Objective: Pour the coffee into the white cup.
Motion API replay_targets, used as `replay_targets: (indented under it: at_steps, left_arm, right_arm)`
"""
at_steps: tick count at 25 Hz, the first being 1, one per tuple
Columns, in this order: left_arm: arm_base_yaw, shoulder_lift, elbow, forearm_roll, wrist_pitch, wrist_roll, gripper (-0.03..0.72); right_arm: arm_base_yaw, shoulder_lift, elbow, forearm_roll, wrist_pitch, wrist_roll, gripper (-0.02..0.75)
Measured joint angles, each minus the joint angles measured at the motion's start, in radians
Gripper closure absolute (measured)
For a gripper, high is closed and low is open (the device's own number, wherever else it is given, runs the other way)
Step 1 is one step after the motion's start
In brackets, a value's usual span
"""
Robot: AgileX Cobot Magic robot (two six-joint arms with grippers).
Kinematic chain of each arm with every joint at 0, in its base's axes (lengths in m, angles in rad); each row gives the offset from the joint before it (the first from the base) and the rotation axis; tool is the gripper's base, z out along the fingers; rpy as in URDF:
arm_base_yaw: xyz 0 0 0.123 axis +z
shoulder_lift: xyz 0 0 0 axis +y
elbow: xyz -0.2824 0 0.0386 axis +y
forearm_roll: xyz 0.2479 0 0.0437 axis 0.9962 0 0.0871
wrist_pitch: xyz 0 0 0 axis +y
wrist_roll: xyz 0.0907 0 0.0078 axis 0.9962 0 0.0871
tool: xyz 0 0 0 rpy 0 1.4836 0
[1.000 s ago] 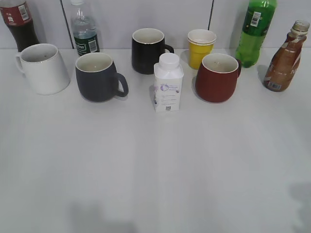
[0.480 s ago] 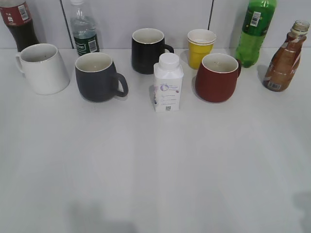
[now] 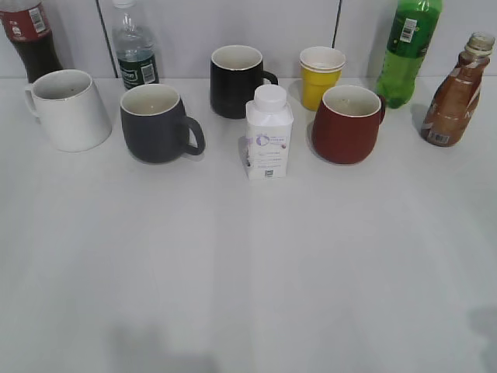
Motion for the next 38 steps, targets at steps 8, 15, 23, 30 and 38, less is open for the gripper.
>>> replay_targets:
  at_steps: [8,15,23,30,38]
  left_arm:
    - [0.0,0.0,0.0,0.0,0.0,0.0,0.293]
    - [0.0,-0.001,0.0,0.0,-0.001,0.0,0.354]
    - [0.09,-0.094,0.0,0.001,0.0,0.0,0.449]
    - [0.146,-0.149,0.0,0.001,-0.001,0.0,0.465]
    - [0.149,-0.149,0.0,0.0,0.0,0.0,0.468]
  right_arm:
    - [0.0,0.0,0.0,-0.001,0.0,0.0,0.149]
    - [0.0,-0.001,0.0,-0.001,-0.001,0.001,0.149]
    - [-0.051,-0.082,0.0,-0.001,-0.007,0.001,0.149]
    - [-0.062,-0.226,0.0,-0.001,-0.009,0.001,0.149]
    - [-0.064,-0.244,0.001,-0.002,-0.012,0.001,0.15]
